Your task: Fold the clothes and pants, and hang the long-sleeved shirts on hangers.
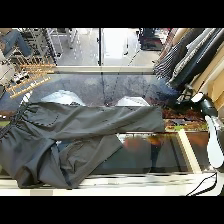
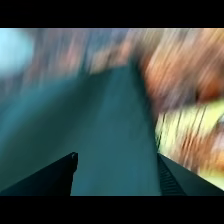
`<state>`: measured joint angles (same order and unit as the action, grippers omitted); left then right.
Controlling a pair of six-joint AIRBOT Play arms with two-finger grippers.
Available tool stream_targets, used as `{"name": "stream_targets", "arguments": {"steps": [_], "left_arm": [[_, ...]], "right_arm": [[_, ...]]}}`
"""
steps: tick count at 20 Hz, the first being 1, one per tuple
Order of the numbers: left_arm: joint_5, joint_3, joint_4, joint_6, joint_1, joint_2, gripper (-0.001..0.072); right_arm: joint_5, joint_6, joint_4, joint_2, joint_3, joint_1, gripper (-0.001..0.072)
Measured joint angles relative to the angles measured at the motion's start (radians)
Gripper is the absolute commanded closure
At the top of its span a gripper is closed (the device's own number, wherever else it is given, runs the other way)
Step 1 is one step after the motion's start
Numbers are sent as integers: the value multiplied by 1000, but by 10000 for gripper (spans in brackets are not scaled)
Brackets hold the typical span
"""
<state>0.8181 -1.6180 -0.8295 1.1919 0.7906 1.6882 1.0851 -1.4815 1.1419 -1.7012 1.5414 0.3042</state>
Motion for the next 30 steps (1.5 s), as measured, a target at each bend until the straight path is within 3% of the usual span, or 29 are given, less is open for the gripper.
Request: {"name": "stream_targets", "arguments": {"steps": [1,3,6,9,12,15,19,20,21,22,24,25,28,30], "left_arm": [[117,-2,-108,42,49,-8,136],[295,10,-262,87,136,-18,135],[421,90,-356,117,249,-24,137],[402,193,-372,109,300,-26,136],[335,256,-362,91,313,-24,136],[275,279,-312,66,315,-19,136],[193,288,-240,42,311,-11,138],[177,290,-219,40,305,-5,216],[164,290,-199,39,298,2,345],[152,291,-187,37,290,10,438],[140,291,-158,35,268,27,633],[131,291,-136,35,258,34,692],[110,291,-35,30,241,42,693],[102,289,33,15,237,37,694]], "right_arm": [[60,42,-29,28,-40,2,214],[153,109,-114,104,-159,-8,212],[222,167,-251,249,-398,-69,212],[201,186,-354,349,-608,-194,212],[66,182,-428,359,-724,-352,213],[-79,166,-492,297,-755,-474,213],[-153,163,-571,189,-726,-571,240],[-172,163,-575,169,-714,-590,286],[-196,163,-580,154,-702,-604,459],[-240,164,-582,140,-689,-620,675],[-305,165,-592,125,-665,-642,691],[-325,167,-590,123,-651,-648,692],[-328,143,-474,190,-624,-642,692],[-243,68,-304,301,-625,-619,692]]}}
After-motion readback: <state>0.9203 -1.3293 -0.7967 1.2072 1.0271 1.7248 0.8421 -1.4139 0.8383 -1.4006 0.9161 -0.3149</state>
